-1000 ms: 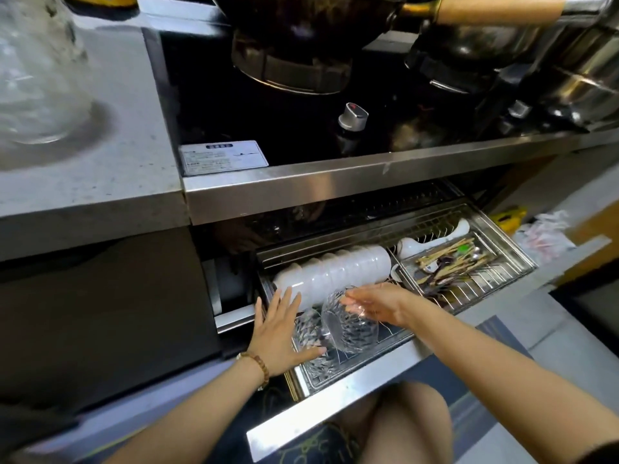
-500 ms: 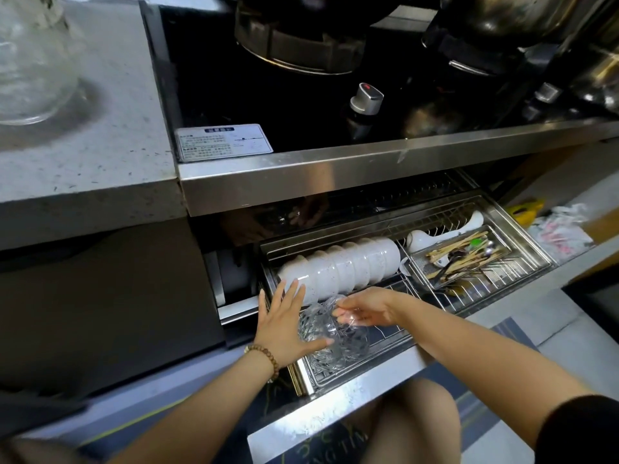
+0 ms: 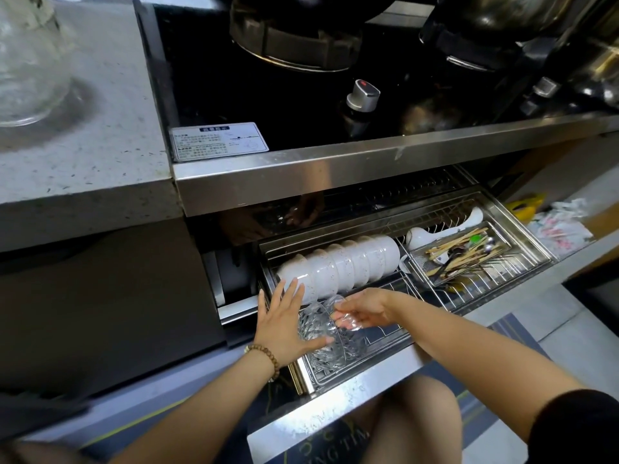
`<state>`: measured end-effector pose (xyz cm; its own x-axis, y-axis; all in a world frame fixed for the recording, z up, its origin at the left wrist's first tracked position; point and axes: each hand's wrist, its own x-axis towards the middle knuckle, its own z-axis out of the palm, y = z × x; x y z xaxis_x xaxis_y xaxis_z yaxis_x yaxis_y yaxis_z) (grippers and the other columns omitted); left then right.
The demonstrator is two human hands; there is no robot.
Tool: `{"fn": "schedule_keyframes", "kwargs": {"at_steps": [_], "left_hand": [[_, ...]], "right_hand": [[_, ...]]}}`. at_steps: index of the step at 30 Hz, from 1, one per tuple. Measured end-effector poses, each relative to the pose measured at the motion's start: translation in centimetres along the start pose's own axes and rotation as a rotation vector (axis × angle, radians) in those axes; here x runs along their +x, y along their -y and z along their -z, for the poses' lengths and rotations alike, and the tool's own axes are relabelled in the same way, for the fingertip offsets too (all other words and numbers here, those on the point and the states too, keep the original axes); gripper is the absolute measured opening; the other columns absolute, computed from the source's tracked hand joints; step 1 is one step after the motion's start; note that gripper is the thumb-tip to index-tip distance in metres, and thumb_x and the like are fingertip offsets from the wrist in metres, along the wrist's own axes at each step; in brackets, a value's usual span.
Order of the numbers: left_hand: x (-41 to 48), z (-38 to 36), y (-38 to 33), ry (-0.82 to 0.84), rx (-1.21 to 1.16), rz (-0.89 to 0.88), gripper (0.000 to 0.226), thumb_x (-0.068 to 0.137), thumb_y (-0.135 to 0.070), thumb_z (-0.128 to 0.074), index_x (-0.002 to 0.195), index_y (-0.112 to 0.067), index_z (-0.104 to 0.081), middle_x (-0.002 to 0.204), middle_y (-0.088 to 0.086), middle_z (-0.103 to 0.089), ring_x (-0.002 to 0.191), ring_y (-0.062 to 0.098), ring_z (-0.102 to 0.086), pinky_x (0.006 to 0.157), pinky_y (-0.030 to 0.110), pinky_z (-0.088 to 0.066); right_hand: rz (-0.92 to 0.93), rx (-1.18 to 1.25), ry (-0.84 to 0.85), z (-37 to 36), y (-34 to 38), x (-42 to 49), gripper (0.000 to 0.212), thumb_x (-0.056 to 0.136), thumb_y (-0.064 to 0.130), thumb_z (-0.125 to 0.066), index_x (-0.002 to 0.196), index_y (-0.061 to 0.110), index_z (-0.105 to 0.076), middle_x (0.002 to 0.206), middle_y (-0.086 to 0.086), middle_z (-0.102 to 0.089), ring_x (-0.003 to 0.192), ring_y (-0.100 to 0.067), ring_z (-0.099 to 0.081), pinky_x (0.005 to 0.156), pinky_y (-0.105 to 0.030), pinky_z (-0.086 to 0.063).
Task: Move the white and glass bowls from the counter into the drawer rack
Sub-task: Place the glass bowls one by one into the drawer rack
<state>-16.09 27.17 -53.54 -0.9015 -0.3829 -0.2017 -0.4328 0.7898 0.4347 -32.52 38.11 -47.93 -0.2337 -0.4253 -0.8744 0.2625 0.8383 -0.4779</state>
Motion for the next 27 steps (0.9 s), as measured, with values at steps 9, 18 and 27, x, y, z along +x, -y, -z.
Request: {"fn": "schedule_keyframes", "kwargs": {"at_steps": [9,18,27], "left_hand": [[-0.1,1.3,-0.7,0.071,0.063,0.011,0.113,0.064,-0.09,-0.03,0.15,-0.023,-0.001,0.16,-0.001,0.005,0.145,0.021,0.014,0.11,0.047,0.02],[-2.5,11.5,-5.3,-0.16,-0.177,-0.201,0.077,0.078,-0.072,-0.046,0.143,-0.034,-0.03,0.147,-0.01,-0.041,0.129,0.012,-0.043,0.1,0.024,-0.034],[-10.3,30.0,-6.2,-0.57,-0.114,-0.514,0.08,0.074,-0.075,-0.033,0.143,-0.035,-0.03,0.141,-0.016,-0.044,0.125,-0.001,-0.037,0.097,0.014,-0.029]], "right_hand": [[0.259,-0.343,-0.365,0.5,0.8,-2.7,0.036,0.089,0.027,-0.063,0.117,0.004,-0.061,0.122,-0.012,-0.063,0.105,-0.02,-0.058,0.094,-0.028,-0.043],[0.825,-0.22,-0.619,0.5,2.2,-14.4,0.052,0.087,0.044,-0.059,0.135,0.041,-0.041,0.146,0.022,-0.032,0.134,0.001,-0.026,0.103,-0.022,-0.025],[1.249,-0.437,-0.679,-3.9,10.8,-24.1,0.071,0.075,0.055,-0.064,0.137,0.054,-0.029,0.153,0.029,-0.017,0.139,0.011,-0.018,0.109,-0.018,-0.02]]}}
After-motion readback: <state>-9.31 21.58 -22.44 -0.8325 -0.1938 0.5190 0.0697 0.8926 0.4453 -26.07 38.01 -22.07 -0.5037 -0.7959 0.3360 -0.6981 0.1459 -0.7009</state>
